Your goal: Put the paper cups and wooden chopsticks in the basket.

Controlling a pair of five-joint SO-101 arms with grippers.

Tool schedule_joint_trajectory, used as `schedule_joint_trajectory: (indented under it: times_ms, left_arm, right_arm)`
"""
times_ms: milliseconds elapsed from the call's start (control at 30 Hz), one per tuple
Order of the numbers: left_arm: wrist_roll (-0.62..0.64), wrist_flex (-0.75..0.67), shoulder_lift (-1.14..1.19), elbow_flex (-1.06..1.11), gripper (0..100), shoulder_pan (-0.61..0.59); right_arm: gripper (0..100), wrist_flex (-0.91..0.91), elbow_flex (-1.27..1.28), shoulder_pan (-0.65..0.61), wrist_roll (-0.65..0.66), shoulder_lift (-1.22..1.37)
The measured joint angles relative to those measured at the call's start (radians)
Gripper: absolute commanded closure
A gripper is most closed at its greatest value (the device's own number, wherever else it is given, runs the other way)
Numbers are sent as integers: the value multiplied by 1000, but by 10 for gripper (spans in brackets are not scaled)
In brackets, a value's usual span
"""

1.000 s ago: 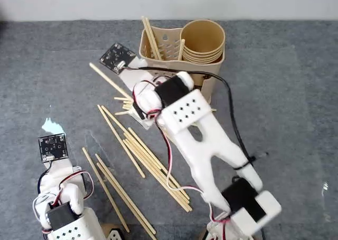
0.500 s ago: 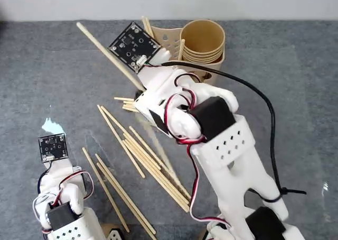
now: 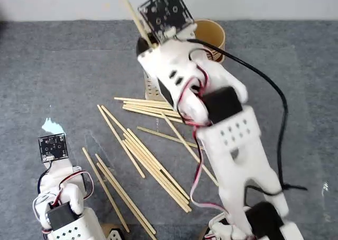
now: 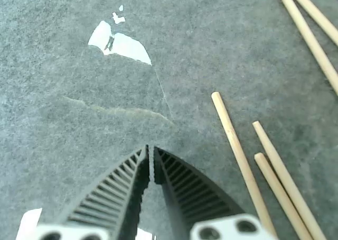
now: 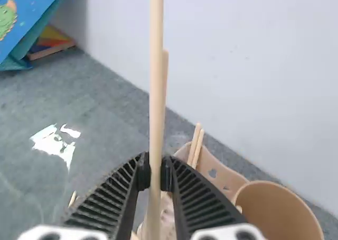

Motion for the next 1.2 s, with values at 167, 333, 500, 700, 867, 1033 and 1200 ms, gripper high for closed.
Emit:
schedule_joint_trajectory:
  times_ms: [167, 333, 500, 700, 867, 1033, 1200]
  left_arm:
    - [0, 0, 0, 0, 986, 0]
    - [0, 0, 0, 0, 986, 0]
    - [0, 0, 0, 0, 986, 0]
    - [0, 0, 0, 0, 986, 0]
    - [0, 0, 0, 0, 986, 0]
    - [0, 0, 0, 0, 986, 0]
    - [0, 0, 0, 0, 986, 0]
  right_arm:
    - [989, -204, 2, 46, -44, 112]
    - [989, -382, 2, 69, -44, 147]
    - [989, -454, -5, 71, -44, 150]
    - [989, -471, -83, 71, -48, 153]
    - [989, -499, -92, 75, -48, 181]
    - [989, -549, -92, 117, -48, 298]
    - [989, -554, -92, 135, -51, 381]
